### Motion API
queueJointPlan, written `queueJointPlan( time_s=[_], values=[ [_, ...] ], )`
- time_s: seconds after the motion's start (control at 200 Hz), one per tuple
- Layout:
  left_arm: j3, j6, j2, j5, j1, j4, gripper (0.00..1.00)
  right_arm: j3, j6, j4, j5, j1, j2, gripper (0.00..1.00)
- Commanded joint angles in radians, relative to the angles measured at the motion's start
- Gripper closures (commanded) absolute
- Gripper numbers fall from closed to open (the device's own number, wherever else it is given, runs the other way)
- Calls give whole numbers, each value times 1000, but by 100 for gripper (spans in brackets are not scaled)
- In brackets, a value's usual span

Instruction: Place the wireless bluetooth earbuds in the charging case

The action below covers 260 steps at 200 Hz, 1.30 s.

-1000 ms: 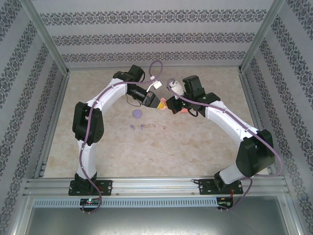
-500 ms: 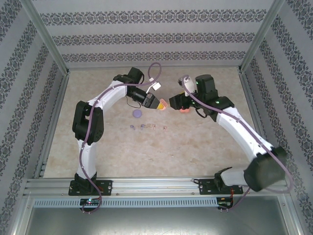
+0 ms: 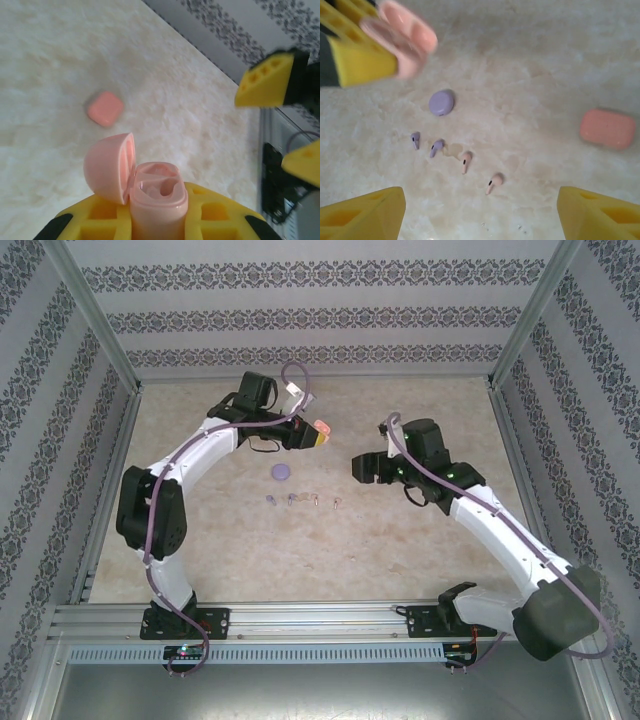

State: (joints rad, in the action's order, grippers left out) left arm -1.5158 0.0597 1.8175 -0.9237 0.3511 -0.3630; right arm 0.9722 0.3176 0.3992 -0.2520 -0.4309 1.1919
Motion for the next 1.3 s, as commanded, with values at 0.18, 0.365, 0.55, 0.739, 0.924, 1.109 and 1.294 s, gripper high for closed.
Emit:
queueJointPlan(
  time_s=[0.18,0.365,0.55,0.739,0.924,1.109,1.294],
  values=[
    [170,-96,-152,183,-6,404,100,-7,183,16,242,-142,113,19],
    [404,-54,-274,321,2,783,100,-12,235,2,234,-158,150,19],
    [499,-76,-360,474,2,893,100,-24,284,-14,262,-167,154,21],
    [654,-122,-393,492,2,1187,100,1,314,-13,275,-185,185,23],
    [764,-130,-383,417,3,1487,100,44,345,-7,286,-205,240,23],
    [801,-142,-415,399,9,1620,100,109,371,22,285,-218,321,25],
    [808,-78,-469,410,32,1597,100,222,377,78,282,-246,425,27]
  ],
)
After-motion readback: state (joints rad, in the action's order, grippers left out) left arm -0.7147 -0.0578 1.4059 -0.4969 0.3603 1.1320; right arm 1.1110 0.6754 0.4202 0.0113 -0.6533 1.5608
